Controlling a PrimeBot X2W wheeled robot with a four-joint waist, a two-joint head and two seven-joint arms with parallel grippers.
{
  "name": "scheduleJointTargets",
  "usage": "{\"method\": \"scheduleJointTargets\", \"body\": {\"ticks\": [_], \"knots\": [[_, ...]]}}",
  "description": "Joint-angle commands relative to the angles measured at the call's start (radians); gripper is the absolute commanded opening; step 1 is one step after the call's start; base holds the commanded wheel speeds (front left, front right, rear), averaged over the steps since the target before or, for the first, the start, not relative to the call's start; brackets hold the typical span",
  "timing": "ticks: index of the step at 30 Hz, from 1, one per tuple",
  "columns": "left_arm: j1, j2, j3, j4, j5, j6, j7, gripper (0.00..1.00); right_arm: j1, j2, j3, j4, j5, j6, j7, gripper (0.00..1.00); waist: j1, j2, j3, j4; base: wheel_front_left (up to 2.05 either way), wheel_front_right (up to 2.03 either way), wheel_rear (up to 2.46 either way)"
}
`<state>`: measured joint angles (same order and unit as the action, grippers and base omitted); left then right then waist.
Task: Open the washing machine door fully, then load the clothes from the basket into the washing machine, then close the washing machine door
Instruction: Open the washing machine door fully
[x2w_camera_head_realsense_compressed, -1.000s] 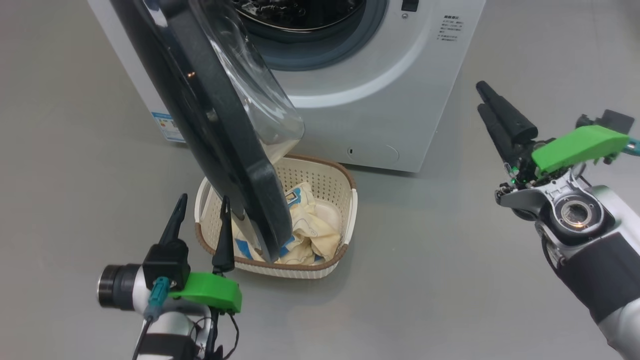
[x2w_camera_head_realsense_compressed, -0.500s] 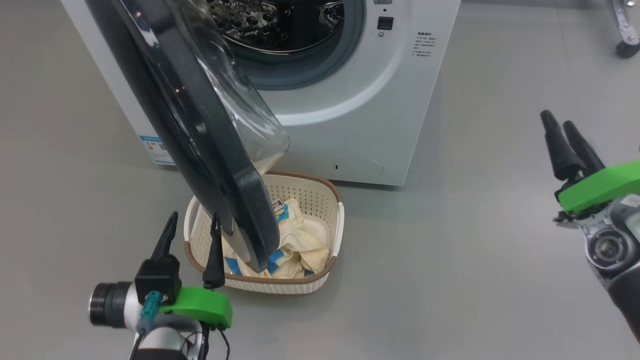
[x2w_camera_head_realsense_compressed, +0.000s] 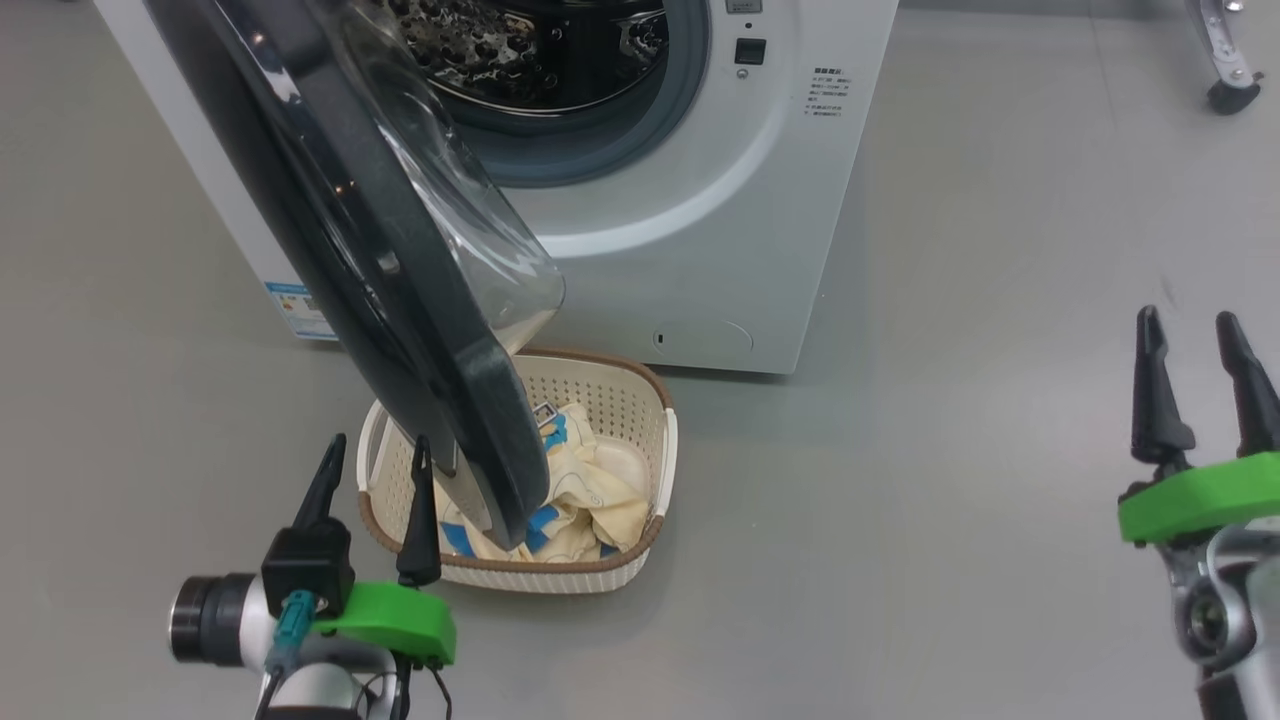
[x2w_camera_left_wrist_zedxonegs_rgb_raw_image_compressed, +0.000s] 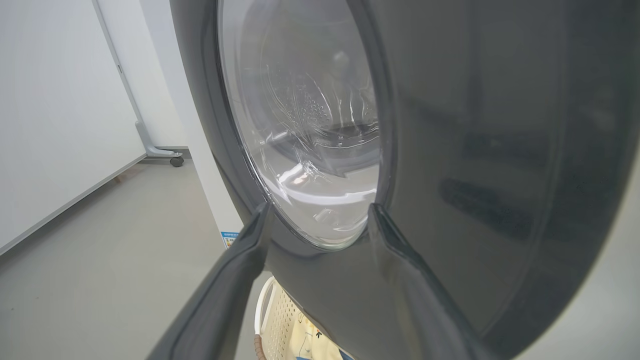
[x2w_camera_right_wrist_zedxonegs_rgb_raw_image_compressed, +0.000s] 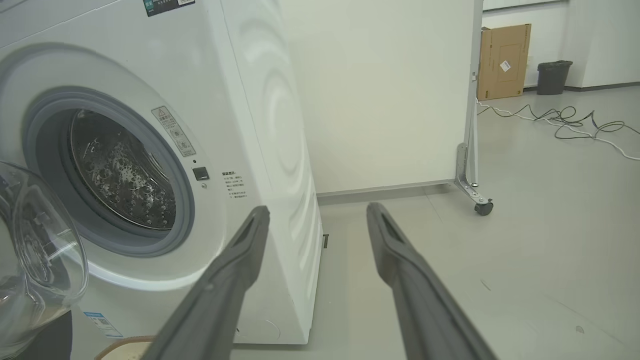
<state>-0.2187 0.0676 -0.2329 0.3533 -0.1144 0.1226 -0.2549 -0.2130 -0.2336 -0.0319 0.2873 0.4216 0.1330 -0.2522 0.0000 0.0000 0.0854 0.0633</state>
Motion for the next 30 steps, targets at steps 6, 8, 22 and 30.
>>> {"method": "scheduleJointTargets", "body": {"ticks": [6,8,22,30], "knots": [[-0.018,0.020,0.037,-0.030,0.002,-0.001,-0.007,1.00,0.101,0.103,-0.074,-0.170,-0.206,-0.002,0.044,1.00,0.0000,0.0000,-0.009,0.001,0.00,0.00,0.00],[-0.014,0.020,0.037,-0.029,0.001,-0.001,-0.007,1.00,0.142,0.131,-0.082,-0.203,-0.253,-0.002,0.062,1.00,0.0000,0.0000,-0.015,0.001,0.00,0.00,0.00],[0.007,0.026,0.039,-0.027,-0.002,-0.001,-0.007,1.00,0.292,0.182,-0.067,-0.300,-0.376,-0.002,0.097,1.00,0.0000,0.0000,-0.036,-0.015,0.00,0.00,0.00],[0.012,0.025,0.037,-0.026,-0.003,0.000,-0.007,1.00,0.302,0.183,-0.057,-0.305,-0.364,-0.002,0.098,1.00,0.0000,0.0000,-0.041,-0.019,0.00,0.00,0.00]]}}
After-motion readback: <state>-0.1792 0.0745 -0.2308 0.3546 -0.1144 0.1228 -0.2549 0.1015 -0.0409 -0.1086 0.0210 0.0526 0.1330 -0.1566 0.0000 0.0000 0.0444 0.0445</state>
